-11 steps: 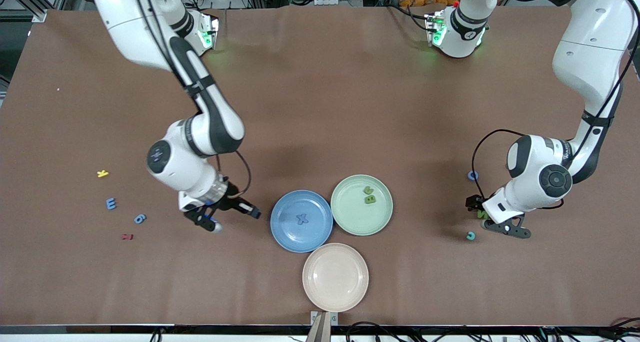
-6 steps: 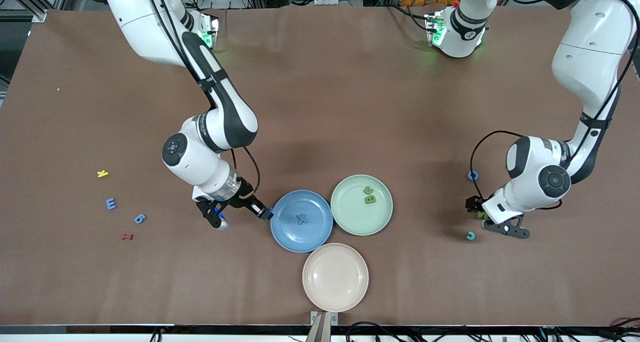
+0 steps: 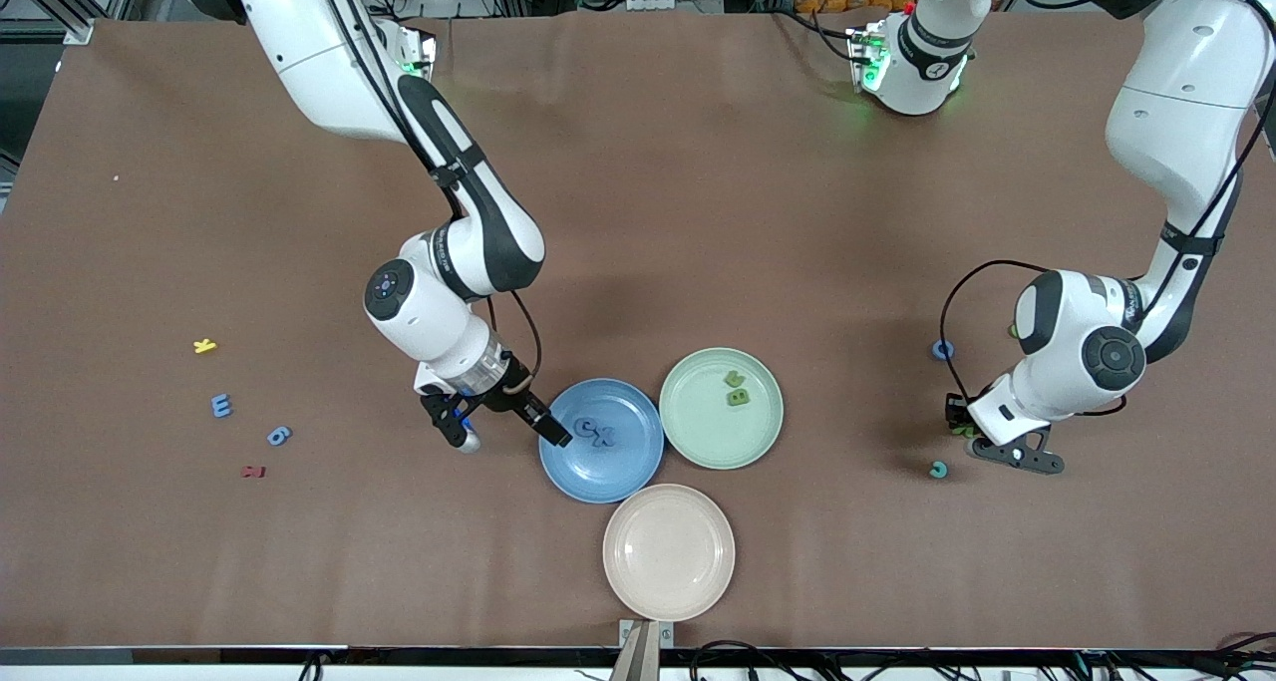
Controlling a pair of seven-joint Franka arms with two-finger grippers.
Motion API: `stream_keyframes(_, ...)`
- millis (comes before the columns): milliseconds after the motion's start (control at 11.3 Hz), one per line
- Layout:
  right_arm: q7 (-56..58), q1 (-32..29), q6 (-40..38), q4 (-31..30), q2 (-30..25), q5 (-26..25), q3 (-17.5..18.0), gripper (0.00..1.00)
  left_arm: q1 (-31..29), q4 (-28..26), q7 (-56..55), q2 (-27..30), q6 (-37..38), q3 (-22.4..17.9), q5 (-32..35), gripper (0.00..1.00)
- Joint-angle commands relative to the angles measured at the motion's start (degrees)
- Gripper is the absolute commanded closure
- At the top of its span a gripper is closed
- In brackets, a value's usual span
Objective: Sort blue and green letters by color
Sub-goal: 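Place the green N on the green plate while the right gripper reaches the g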
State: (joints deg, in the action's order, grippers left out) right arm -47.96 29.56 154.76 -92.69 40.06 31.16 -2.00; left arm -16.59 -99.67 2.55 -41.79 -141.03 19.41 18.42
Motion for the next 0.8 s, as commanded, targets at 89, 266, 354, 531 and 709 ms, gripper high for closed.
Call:
stream_keyframes(89, 13.4, -5.8, -0.5, -4.2, -0.5, -1.2, 0.1, 0.0, 2.6, -0.7, -6.8, 2.0, -0.6, 0.6, 0.4, 1.0)
stream_keyframes(266, 24.9, -9.5, -0.6, -6.8, -0.6, -1.2, -0.5, 0.0, 7.5, -0.5, -12.6, 3.8, 1.5, 0.4, -4.2, 1.0)
stream_keyframes(354, 30.9, -10.2, -0.8, -7.3, -0.6, -1.2, -2.5, 0.0, 10.8, -0.4, -17.2, 4.8, 1.9, 0.0, -6.0, 1.0)
stream_keyframes(531, 38.2, -11.0, -3.7, -7.4, -0.6, -1.3, -7.5, 0.0, 16.7, 0.3, -27.5, 5.3, 2.3, -0.2, -7.7, 1.0)
stream_keyframes(709, 49.0, -12.7, -6.0, -7.4, -0.7, -1.3, -12.3, 0.0, 22.6, 1.6, -36.7, 5.3, 2.3, -1.9, -7.9, 1.0)
